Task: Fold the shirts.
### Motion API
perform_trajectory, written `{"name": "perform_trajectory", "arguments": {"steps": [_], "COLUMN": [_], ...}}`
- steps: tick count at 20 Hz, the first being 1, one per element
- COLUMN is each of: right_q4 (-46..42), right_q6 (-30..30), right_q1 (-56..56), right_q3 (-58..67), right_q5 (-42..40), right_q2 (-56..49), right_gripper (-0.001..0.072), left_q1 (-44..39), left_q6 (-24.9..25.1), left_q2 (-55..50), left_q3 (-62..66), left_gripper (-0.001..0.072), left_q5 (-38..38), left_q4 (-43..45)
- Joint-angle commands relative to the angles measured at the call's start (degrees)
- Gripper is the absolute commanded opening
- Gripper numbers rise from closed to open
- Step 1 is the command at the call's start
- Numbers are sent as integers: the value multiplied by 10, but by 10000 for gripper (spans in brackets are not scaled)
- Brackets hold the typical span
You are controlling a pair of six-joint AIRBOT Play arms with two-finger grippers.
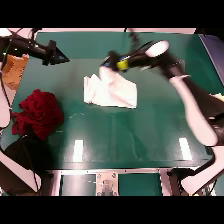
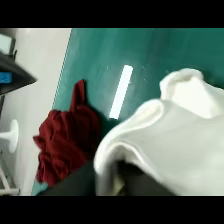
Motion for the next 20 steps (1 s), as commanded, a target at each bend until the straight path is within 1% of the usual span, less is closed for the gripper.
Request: {"name": "perform_trajectory", "arguments": {"steps": [1, 2, 4, 8, 13, 15, 17, 20], "right_q4": [26, 17, -17, -36, -104, -136, -136, -102], "right_q6": [5, -5, -5, -5, 19, 19, 14, -24], "right_q1": [121, 127, 101, -45, -240, -289, -310, -290], "right_q3": [-5, -5, -5, -5, -19, -65, -130, -218], "right_q5": [-219, -209, -137, 48, 224, 250, 242, 167], "right_q2": [-94, -107, -102, -43, 11, 22, 24, 22], "right_gripper": [559, 559, 558, 558, 558, 558, 558, 559], "left_q1": [29, 29, 29, 29, 29, 29, 29, 29], "left_q6": [10, 17, 24, 24, 24, 23, 23, 19], "left_q2": [2, 2, 2, 2, 2, 2, 2, 2], "left_q3": [1, 1, 1, 1, 1, 1, 1, 1], "left_gripper": [29, 28, 28, 29, 28, 28, 28, 29], "left_q5": [-14, -15, -15, -28, -31, -31, -27, -19], "left_q4": [3, 3, 3, 3, 4, 4, 4, 4]}}
